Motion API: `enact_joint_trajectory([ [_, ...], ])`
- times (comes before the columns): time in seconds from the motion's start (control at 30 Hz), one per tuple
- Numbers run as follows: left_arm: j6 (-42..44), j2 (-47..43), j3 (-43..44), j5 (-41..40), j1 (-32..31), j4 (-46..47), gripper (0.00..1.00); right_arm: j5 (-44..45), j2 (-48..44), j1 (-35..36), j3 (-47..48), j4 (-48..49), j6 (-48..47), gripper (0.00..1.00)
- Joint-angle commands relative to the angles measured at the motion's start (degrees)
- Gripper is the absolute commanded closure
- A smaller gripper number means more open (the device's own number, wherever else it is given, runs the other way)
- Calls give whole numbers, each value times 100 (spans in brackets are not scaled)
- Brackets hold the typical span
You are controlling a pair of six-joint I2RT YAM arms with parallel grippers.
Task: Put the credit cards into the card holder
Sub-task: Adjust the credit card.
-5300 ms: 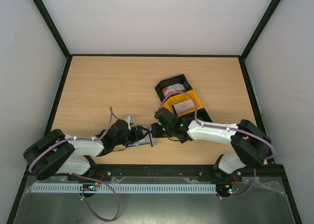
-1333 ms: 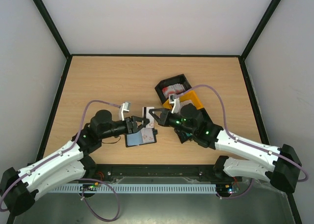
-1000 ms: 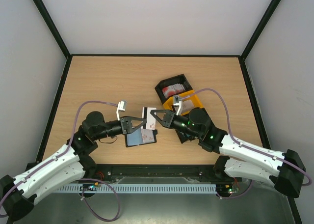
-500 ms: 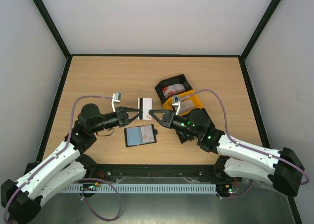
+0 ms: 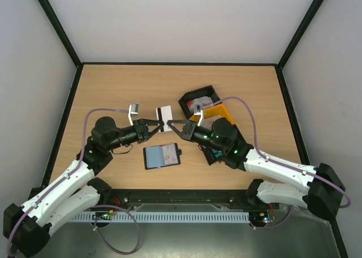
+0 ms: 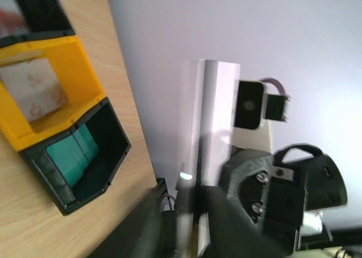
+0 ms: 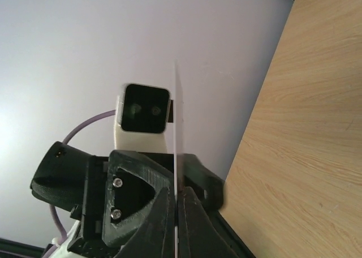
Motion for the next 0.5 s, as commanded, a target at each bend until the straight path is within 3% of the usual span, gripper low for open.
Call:
enact_joint_trajectory([
  [0.0, 257, -10, -26, -412, -67, -800, 57, 75, -228, -94, 292, -536, -380, 98],
  [0.07, 537, -31, 128, -976, -66, -1565, 41, 189, -289, -104, 303, -1015, -570, 98],
  [0.13, 708, 2, 224, -1646, -62, -2392, 36, 247, -282, -107, 284, -1608, -735, 98],
  [0.3, 539, 122, -101, -2425, -66, -3382, 38, 178, 32, -95, 112, -2199, -1074, 98],
  [0.47, 398, 153, -592, -2591, -66, -3665, 40, 122, 722, 197, -206, -1726, -1011, 98],
])
